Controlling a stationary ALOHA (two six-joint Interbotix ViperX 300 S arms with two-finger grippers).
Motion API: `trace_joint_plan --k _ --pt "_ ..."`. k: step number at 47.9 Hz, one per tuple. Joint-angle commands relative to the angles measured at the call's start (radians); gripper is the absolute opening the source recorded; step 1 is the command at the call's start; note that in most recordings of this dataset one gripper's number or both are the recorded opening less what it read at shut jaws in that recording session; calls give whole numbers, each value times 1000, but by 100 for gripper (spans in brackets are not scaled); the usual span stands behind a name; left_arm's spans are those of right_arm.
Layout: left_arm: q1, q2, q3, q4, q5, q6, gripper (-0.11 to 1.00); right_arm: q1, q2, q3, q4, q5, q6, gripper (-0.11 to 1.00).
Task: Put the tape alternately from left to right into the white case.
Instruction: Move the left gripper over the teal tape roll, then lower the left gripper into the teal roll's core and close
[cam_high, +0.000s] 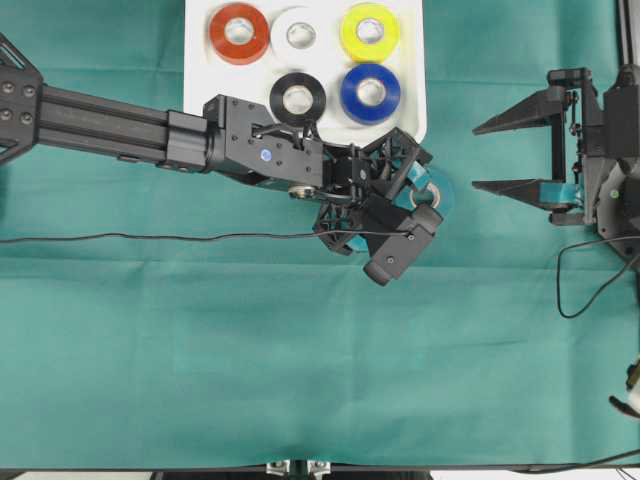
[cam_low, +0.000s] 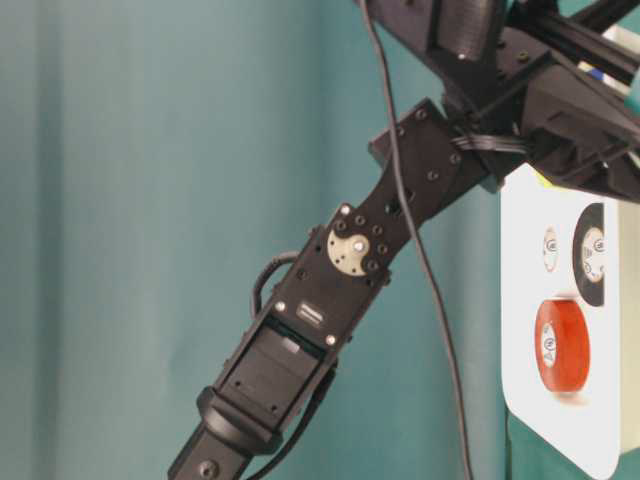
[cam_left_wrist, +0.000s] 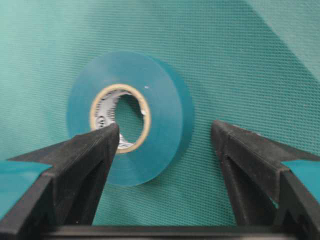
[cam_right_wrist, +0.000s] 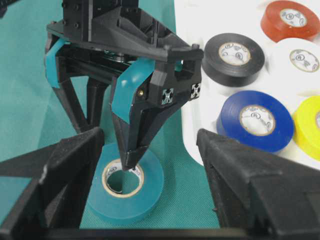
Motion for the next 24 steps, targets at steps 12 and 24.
trace_joint_plan --k 12,24 --pt "5 -6 -49 -3 72 37 86 3 -3 -5 3 -9 2 81" --pt "2 11 -98 -3 155 60 75 3 -25 8 5 -9 2 81"
